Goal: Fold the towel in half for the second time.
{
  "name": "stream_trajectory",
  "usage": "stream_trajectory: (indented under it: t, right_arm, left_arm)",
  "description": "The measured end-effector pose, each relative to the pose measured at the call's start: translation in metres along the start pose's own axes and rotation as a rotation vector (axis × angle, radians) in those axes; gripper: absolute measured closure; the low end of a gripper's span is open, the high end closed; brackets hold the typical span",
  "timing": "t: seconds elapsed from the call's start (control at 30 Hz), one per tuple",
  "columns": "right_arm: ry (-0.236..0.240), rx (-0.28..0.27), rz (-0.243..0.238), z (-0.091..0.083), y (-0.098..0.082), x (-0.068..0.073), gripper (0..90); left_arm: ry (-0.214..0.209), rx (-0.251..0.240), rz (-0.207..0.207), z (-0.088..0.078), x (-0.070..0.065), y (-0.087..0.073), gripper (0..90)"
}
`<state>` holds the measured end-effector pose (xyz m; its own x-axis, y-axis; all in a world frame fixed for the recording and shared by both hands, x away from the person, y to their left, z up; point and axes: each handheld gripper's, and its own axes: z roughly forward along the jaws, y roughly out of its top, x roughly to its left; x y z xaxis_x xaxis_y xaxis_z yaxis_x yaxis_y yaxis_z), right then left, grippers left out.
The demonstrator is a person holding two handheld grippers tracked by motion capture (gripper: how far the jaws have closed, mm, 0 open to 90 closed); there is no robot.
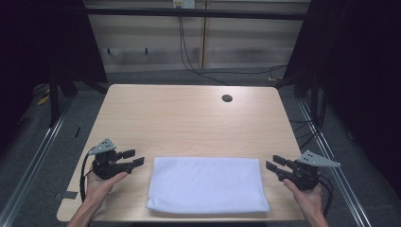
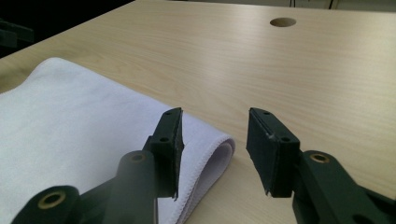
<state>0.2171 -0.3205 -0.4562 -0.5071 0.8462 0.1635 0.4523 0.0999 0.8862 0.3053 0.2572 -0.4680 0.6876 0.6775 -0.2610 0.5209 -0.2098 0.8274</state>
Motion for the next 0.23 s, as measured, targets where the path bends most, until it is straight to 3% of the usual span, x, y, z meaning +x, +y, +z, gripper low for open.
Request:
stream_trajectory:
  t: [0.07, 0.1, 0.23]
  right_arm:
    - [0.026, 0.018, 0.024, 0.003, -0.006, -0.003, 55.0]
    - [0.01, 0.038, 0.005, 0.004, -0.007, -0.003, 54.3]
    - [-0.013, 0.032, 0.003, 0.005, -0.009, -0.002, 47.2]
  left_arm:
    - [-0.021, 0.009, 0.003, 0.001, 0.0, -0.003, 49.0]
    - [-0.002, 0.018, 0.026, 0.002, -0.004, -0.004, 49.0]
    - [-0.025, 0.024, 0.057, 0.003, -0.013, -0.006, 46.5]
